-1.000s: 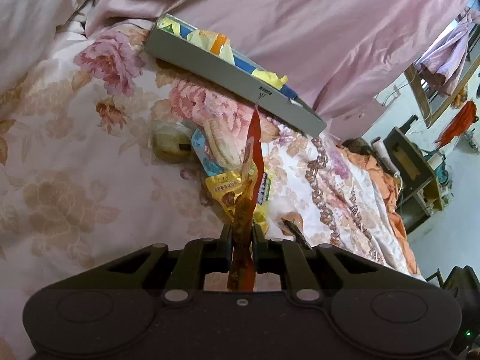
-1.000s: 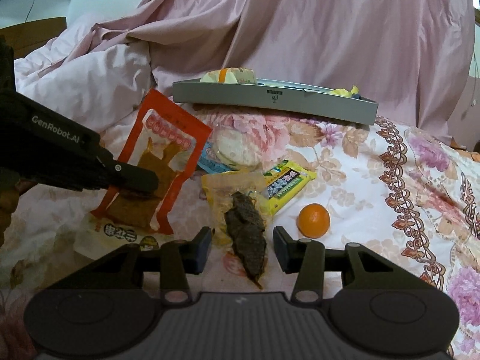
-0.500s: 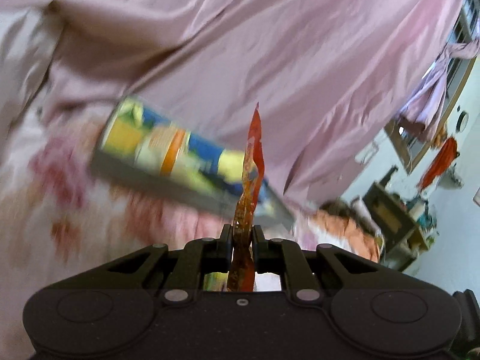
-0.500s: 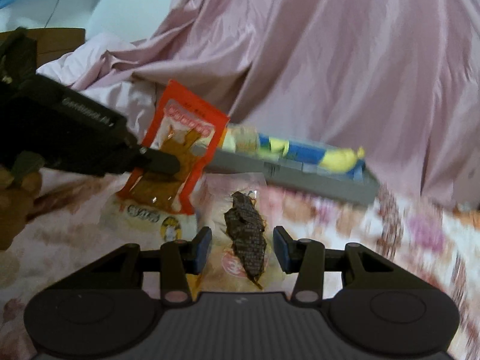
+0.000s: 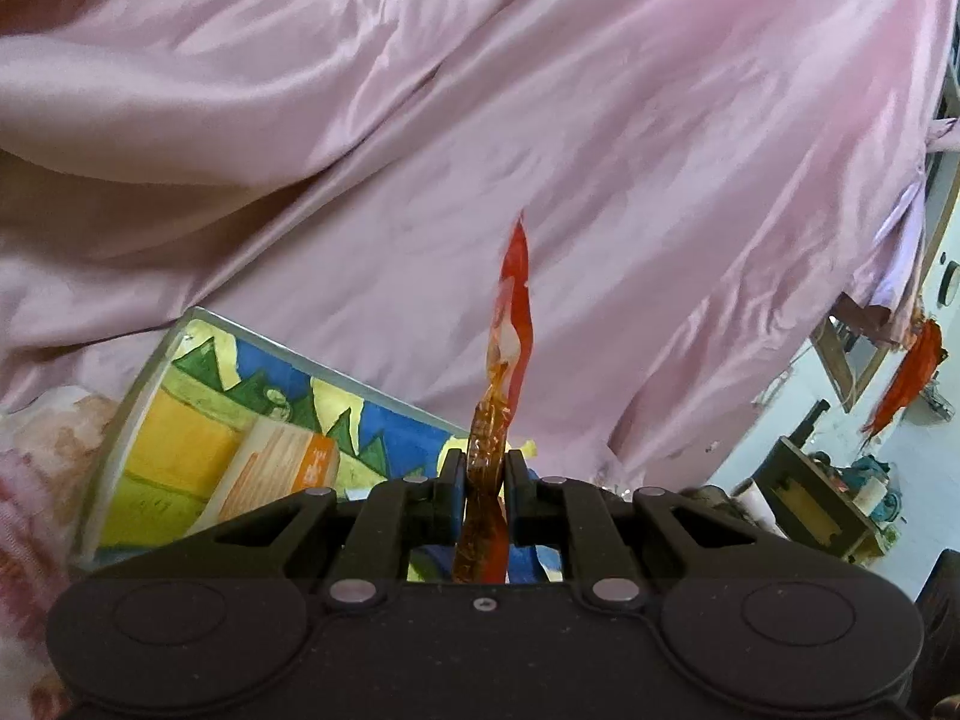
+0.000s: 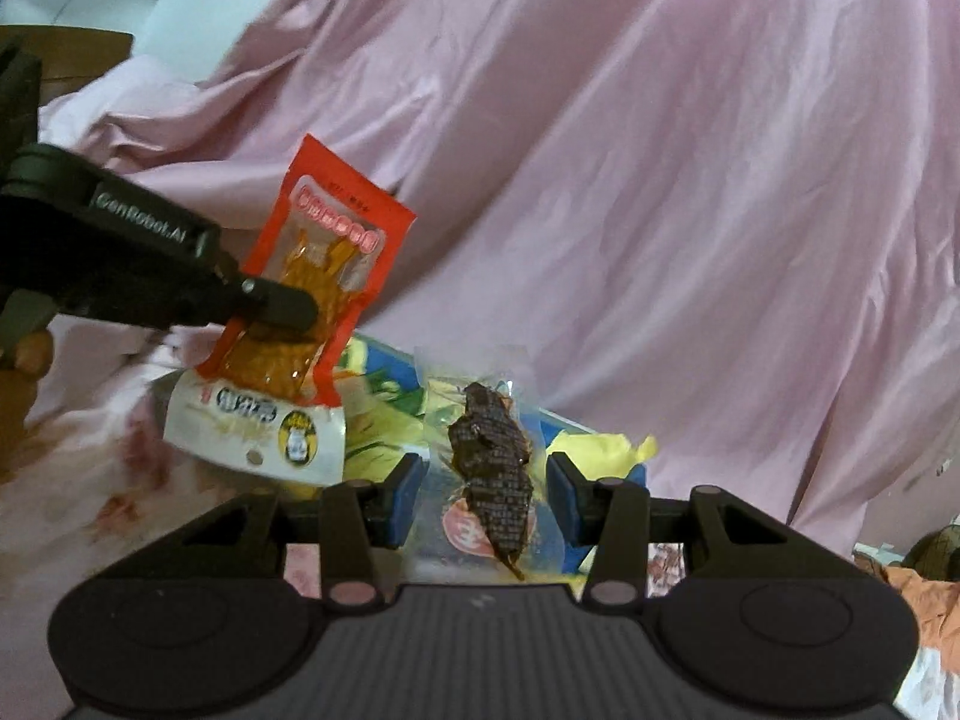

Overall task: Organize snacks
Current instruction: 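Lift red pack and dried meat and carry both into the grey tray, then release both snacks in the tray and withdraw both tools, then move both tools toward the yellow chip bag and tangerine, then grasp the yellow chip bag with left tool while right tool grasps the tangerine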

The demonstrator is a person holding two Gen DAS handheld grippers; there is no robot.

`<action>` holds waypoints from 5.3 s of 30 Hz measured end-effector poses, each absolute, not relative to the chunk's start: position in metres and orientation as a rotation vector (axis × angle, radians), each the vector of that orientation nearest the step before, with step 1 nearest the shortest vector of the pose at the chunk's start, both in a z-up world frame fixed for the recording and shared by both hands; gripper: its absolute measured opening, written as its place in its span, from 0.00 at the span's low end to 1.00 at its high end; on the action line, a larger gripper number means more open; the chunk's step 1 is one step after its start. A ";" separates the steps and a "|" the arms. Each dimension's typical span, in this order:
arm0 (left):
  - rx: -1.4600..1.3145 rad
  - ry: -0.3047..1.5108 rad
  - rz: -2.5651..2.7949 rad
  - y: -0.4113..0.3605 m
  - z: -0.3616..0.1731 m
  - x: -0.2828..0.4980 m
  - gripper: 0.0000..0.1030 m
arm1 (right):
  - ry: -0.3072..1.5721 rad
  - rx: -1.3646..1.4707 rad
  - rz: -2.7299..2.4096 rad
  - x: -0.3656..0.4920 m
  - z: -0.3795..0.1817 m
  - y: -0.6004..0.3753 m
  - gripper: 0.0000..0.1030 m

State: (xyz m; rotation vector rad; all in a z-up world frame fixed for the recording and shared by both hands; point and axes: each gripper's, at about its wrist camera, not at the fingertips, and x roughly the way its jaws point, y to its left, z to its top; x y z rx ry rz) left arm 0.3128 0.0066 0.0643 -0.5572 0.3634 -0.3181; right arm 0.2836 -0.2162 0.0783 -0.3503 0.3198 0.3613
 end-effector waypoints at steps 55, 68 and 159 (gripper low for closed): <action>-0.291 0.272 -0.204 -0.014 0.072 0.183 0.99 | 0.125 -0.084 0.258 0.176 0.094 -0.258 1.00; -0.251 0.348 -0.211 -0.014 0.046 0.117 0.99 | 0.167 -0.103 0.248 0.107 0.067 -0.264 1.00; -0.560 0.790 -0.528 -0.020 -0.099 0.187 0.43 | 0.689 -0.130 0.392 0.176 -0.062 -0.247 0.38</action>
